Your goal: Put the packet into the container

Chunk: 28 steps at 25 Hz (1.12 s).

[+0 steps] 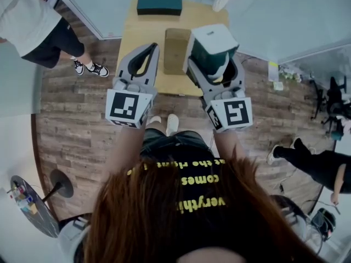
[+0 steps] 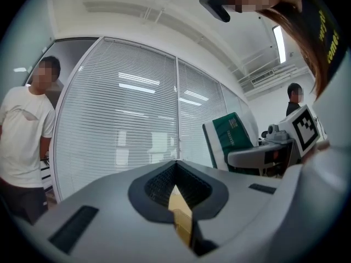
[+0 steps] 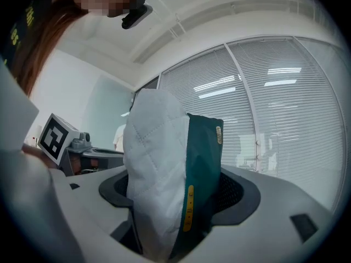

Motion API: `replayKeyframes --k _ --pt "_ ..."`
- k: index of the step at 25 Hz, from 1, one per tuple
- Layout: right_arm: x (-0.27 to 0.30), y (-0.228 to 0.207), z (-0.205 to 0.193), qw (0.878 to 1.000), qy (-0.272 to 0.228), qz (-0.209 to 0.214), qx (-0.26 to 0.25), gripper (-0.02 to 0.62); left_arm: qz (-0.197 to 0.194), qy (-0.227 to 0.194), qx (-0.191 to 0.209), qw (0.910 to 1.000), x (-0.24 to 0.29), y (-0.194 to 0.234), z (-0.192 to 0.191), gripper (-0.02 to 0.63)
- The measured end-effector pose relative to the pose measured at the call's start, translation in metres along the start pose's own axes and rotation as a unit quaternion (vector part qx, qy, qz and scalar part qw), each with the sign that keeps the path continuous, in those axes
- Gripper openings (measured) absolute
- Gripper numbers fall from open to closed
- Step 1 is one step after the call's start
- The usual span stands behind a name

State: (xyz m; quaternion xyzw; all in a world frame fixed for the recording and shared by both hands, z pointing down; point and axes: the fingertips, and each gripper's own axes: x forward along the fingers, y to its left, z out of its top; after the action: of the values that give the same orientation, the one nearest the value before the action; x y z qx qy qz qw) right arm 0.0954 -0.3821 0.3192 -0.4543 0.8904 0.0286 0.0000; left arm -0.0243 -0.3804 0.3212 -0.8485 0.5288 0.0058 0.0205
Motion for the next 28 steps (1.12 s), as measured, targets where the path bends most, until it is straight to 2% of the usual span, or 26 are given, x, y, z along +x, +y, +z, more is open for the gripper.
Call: replayKeyframes --k 7,18,28 --pt "0.027 0.001 -0.014 0.999 0.021 -0.024 0.014 0.383 -0.024 0.012 -0.007 0.9996 0.022 0.025 -0.008 0.000" --pt "0.054 -0.006 -0.032 0.996 0.047 -0.070 0.018 0.383 -0.057 0.013 -0.013 0.9982 0.035 0.035 -0.014 0.000" --pt "0.066 -0.017 -0.078 0.990 0.116 -0.078 0.032 0.382 -0.060 0.009 -0.011 0.9981 0.034 0.034 -0.014 0.000"
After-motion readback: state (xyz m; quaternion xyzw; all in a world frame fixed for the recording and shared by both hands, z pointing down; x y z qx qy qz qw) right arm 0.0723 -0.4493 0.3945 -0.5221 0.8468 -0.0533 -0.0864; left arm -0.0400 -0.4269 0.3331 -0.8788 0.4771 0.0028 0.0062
